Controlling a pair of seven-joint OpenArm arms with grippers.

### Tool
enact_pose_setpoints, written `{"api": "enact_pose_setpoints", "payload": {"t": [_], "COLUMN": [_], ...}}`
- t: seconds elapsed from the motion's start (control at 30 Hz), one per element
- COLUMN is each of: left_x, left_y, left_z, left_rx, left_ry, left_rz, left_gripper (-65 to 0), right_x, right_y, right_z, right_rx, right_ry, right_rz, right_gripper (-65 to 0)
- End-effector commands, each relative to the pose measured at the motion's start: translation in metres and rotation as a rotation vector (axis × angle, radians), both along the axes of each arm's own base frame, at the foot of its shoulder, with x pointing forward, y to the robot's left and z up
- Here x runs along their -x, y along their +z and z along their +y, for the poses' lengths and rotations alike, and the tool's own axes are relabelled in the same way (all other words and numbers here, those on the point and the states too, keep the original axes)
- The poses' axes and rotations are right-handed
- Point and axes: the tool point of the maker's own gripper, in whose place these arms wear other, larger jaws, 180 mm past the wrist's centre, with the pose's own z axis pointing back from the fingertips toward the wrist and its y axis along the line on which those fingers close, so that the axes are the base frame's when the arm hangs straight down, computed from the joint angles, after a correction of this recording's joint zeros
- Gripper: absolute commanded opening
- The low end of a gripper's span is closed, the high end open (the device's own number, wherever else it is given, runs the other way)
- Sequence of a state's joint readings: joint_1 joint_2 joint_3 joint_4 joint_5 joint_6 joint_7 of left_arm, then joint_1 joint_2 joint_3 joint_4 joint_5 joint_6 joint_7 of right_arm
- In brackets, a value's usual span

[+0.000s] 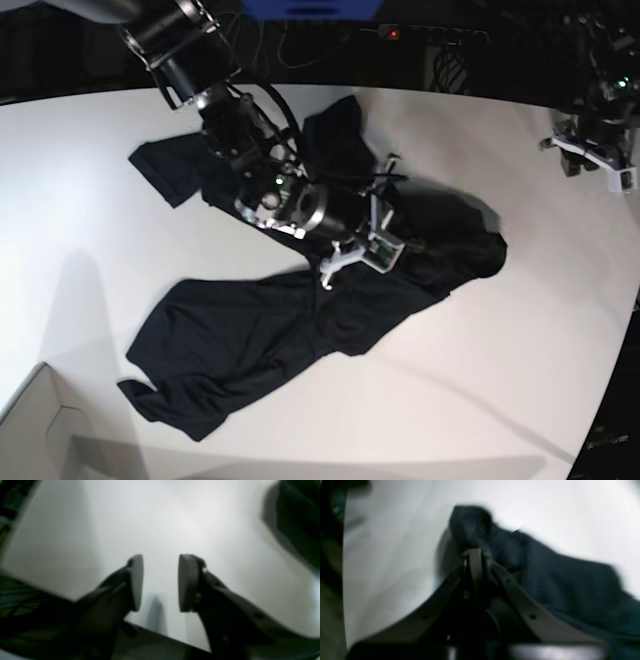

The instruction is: Layout the t-shirt on the table in an organized manner, then fold the t-shirt properly

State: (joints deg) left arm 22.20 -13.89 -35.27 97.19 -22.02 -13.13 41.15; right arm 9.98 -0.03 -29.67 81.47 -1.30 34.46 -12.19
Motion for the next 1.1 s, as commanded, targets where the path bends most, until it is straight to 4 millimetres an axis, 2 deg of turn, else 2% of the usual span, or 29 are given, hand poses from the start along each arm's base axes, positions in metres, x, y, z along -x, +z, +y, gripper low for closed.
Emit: {"api": "enact_pose_setpoints", "payload": {"t": [0.0, 0.17, 0.27, 0.37, 0.43, 0.53, 0.63, 0.7, 0.87, 1.07], "left_x": [-0.012, -0.029, -0.030, -0.032, -0.027, -0.021, -0.016, -0.014, -0.007, -0.003], "left_y": [0.014, 0.013, 0.011, 0.016, 0.017, 0.025, 0.025, 0.020, -0.012, -0.048], "left_z": [-0.004, -0.079, -0.139, -0.194, -0.223, -0.265, -0.290, -0.299, -0.307, -0.308], "left_rx": [-0.017, 0.027, 0.078, 0.124, 0.153, 0.193, 0.219, 0.216, 0.114, -0.053], "left_ry": [-0.032, -0.311, -0.506, -0.660, -0.734, -0.849, -0.919, -0.950, -1.000, -1.009], "left_rz": [-0.050, -0.064, -0.068, -0.088, -0.089, -0.111, -0.111, -0.098, -0.014, 0.078], "left_gripper": [-47.8, -48.2, -45.9, -41.5, -38.3, -29.6, -21.8, -21.5, -21.5, -21.5], "right_x": [-0.009, -0.023, -0.028, -0.035, -0.039, -0.041, -0.040, -0.040, -0.041, -0.041], "right_y": [0.029, 0.074, 0.092, 0.098, 0.097, 0.092, 0.086, 0.086, 0.086, 0.092], "right_z": [-0.006, -0.049, -0.068, -0.086, -0.095, -0.107, -0.116, -0.119, -0.121, -0.120], "right_rx": [-0.053, -0.029, -0.007, 0.015, 0.030, 0.055, 0.062, 0.062, 0.062, 0.057], "right_ry": [-0.018, -0.121, -0.159, -0.200, -0.217, -0.234, -0.254, -0.263, -0.269, -0.269], "right_rz": [-0.068, -0.189, -0.246, -0.268, -0.267, -0.267, -0.251, -0.249, -0.249, -0.264], "right_gripper": [-65.0, -65.0, -65.0, -65.0, -65.0, -65.0, -65.0, -65.0, -65.0, -65.0]}}
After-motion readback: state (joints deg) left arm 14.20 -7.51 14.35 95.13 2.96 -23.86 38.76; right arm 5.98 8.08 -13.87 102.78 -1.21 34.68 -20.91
